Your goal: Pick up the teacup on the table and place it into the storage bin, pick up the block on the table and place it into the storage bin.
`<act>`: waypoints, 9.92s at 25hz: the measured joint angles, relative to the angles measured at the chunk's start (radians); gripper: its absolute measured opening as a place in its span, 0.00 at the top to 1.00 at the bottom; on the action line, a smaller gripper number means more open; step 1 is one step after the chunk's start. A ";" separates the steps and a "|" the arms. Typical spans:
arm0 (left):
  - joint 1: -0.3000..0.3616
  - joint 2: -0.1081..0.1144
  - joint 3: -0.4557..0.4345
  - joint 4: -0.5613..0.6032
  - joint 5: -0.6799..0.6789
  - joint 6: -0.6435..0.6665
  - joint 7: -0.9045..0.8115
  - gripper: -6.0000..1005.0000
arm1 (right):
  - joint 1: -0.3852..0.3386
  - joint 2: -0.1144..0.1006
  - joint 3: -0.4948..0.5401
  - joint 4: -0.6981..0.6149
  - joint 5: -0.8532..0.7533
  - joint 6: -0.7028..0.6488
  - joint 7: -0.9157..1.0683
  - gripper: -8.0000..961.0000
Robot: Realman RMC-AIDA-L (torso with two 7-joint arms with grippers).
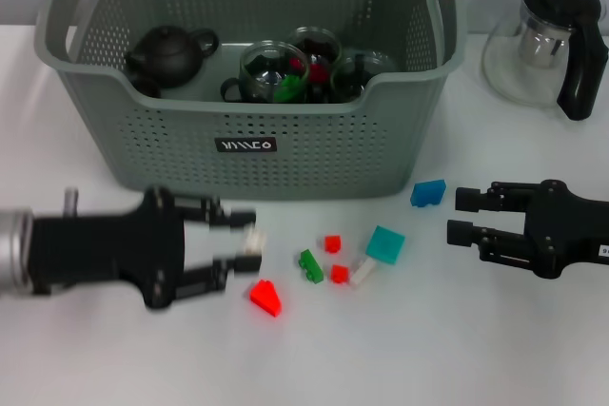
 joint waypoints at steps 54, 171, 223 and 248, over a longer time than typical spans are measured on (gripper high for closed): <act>0.046 -0.038 0.203 0.334 -0.453 -0.222 -0.548 0.38 | -0.001 0.028 0.017 0.038 0.009 0.042 -0.028 0.44; -0.320 -0.046 0.615 0.418 0.291 -0.841 -1.171 0.53 | -0.005 0.028 0.054 0.066 0.011 -0.055 -0.105 0.44; -0.018 -0.078 0.316 -0.241 -0.187 -0.576 0.097 0.30 | -0.037 -0.006 0.101 0.060 -0.026 -0.047 -0.080 0.44; -0.054 -0.078 0.320 -0.392 -0.248 -0.763 0.302 0.32 | -0.033 -0.006 0.101 0.062 -0.026 -0.043 -0.080 0.44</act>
